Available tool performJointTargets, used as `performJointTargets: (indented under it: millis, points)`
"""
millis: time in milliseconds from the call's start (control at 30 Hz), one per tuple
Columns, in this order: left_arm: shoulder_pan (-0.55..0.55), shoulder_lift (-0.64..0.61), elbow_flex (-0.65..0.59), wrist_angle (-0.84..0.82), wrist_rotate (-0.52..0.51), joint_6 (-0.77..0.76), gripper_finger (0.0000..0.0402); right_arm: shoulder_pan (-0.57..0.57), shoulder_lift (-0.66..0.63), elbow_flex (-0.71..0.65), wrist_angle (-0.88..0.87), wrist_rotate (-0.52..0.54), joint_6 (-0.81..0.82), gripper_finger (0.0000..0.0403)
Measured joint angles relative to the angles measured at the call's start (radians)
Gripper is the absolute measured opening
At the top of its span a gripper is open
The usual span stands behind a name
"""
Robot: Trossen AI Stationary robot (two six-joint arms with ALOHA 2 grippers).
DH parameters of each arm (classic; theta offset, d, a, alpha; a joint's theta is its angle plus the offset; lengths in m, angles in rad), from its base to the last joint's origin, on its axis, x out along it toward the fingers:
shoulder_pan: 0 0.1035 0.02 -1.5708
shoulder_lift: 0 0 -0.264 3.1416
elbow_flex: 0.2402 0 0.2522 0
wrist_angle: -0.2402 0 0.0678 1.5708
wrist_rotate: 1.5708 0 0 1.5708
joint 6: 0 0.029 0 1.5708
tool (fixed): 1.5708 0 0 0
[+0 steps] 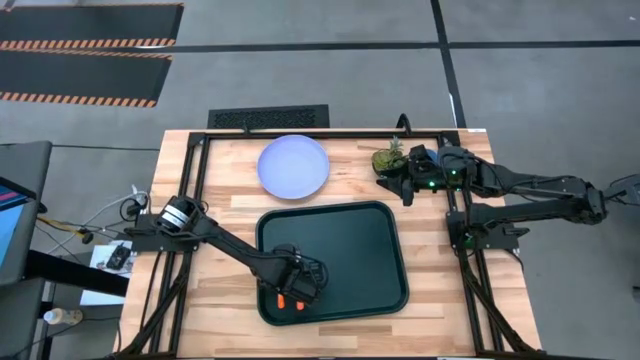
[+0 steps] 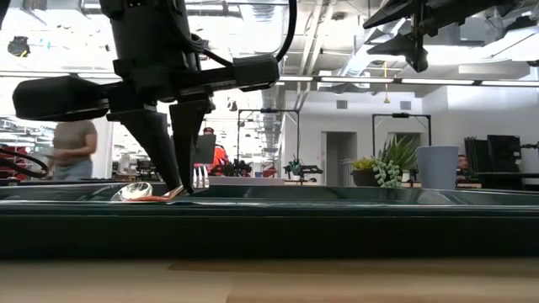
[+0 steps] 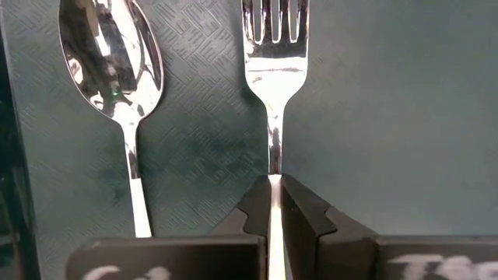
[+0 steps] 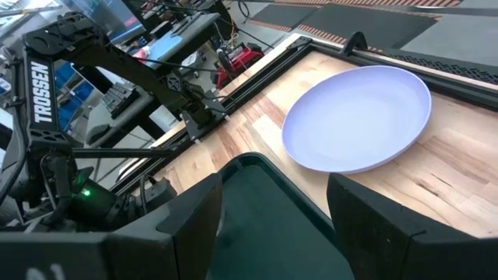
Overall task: Pick and place plate/cup/fork/spoon on tray
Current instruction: Put the orange fork on the black tray to the right of the orange spoon
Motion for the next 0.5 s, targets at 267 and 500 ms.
performJointTargets:
  millis: [267, 500]
  points:
    - [0.008, 0.0, 0.0, 0.001, 0.002, 0.034, 0.0003, 0.0, 0.0, 0.0, 0.0, 0.0, -0.001, 0.026]
    - [0.011, 0.0, 0.0, 0.0, 0.012, 0.041, 0.0003, 0.0, 0.0, 0.0, 0.0, -0.001, -0.003, 0.026]
